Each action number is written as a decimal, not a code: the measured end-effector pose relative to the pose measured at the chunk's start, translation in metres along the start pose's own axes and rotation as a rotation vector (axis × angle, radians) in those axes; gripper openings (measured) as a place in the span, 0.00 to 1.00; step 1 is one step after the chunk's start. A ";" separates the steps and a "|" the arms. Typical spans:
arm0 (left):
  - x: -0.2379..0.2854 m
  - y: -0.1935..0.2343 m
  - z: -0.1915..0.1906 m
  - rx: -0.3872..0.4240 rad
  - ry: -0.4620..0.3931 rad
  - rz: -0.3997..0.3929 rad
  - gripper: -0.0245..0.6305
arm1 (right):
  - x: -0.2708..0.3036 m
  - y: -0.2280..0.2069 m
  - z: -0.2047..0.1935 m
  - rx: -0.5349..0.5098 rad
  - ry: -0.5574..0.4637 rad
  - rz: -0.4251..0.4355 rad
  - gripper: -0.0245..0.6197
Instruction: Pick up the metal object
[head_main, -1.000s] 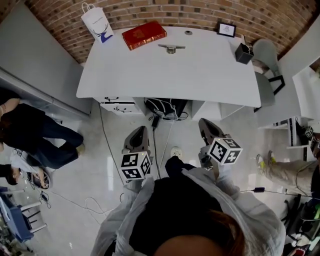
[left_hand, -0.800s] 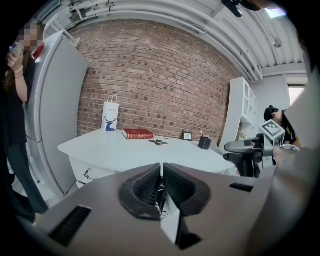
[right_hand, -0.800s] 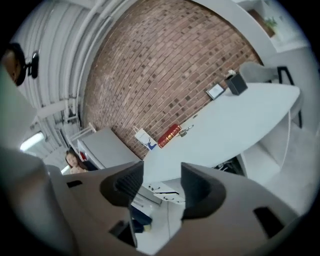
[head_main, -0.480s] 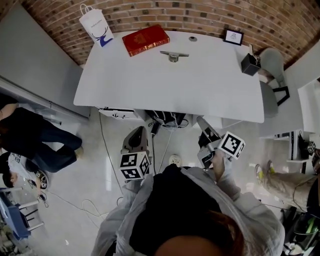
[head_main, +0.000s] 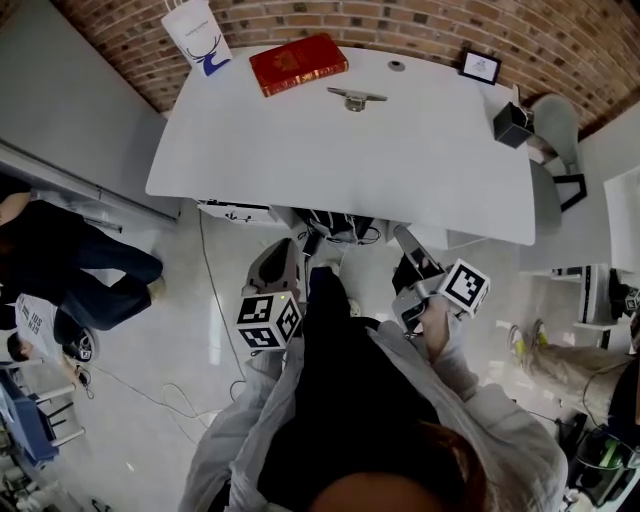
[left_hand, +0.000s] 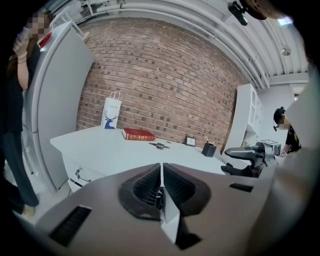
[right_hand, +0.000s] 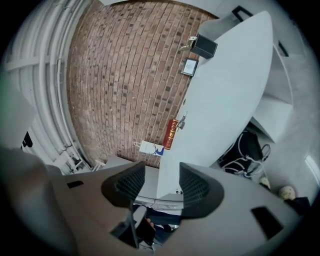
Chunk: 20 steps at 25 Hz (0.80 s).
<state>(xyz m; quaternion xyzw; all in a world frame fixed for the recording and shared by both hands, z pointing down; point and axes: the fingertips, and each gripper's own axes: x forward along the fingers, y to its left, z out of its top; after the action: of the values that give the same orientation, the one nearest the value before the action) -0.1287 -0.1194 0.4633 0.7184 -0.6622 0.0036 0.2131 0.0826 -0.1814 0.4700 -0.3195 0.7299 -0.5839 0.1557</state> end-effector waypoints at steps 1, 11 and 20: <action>0.001 0.000 -0.001 0.000 0.004 -0.006 0.08 | 0.000 0.000 0.000 0.007 -0.005 0.005 0.37; 0.049 0.015 0.000 -0.017 0.056 -0.008 0.08 | 0.046 -0.016 0.013 0.112 0.005 -0.036 0.37; 0.129 0.039 0.027 -0.022 0.091 -0.034 0.08 | 0.117 -0.019 0.051 0.182 0.004 -0.033 0.36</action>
<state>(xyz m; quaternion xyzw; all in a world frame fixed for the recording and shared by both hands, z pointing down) -0.1577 -0.2517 0.4881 0.7262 -0.6395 0.0251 0.2509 0.0313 -0.2981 0.4916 -0.3149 0.6687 -0.6510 0.1729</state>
